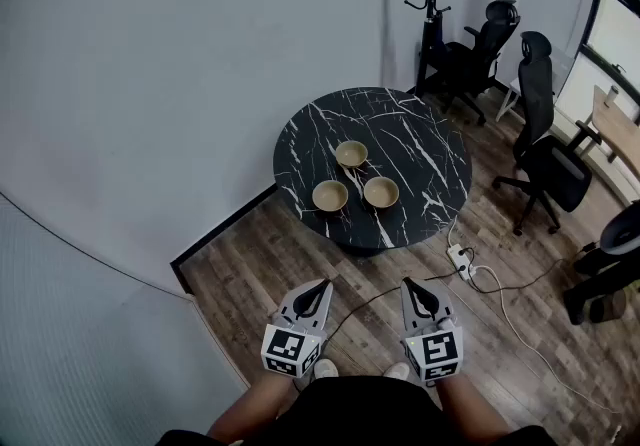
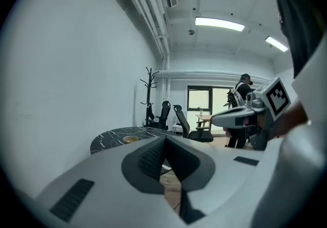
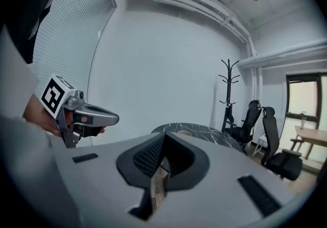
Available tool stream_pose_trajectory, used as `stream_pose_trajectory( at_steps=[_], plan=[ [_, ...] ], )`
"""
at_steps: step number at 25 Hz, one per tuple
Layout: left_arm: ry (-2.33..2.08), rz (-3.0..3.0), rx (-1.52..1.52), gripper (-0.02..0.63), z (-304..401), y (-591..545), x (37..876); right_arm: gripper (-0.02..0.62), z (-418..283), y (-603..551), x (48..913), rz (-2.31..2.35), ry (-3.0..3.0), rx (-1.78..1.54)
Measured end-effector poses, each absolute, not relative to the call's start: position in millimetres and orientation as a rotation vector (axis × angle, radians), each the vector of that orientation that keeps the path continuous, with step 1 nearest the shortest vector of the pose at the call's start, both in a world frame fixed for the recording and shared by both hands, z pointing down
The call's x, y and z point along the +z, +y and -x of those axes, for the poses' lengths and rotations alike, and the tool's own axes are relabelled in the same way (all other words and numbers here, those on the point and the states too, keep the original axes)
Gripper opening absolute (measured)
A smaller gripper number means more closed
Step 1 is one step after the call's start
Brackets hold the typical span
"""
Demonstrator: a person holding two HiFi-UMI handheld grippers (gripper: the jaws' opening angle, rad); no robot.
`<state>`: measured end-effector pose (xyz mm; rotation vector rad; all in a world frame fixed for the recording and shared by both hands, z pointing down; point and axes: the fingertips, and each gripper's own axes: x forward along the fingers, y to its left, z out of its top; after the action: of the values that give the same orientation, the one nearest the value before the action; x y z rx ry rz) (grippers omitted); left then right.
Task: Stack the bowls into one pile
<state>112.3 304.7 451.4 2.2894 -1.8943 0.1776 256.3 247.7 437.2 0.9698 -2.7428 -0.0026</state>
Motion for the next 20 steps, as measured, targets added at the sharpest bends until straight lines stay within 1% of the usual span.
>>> stream_pose_trajectory(
  at_steps=[9,20],
  plan=[
    [-1.888,-2.304,0.206,0.014,-115.7,310.6,458.3,0.005,-248.8,252.6,442.2,-0.952,-2.751,-0.01],
    [-1.84,-2.287,0.161,0.014,-87.4,318.1,466.8,0.006,-223.2,258.7,449.7,-1.0,-2.744,0.038]
  ],
)
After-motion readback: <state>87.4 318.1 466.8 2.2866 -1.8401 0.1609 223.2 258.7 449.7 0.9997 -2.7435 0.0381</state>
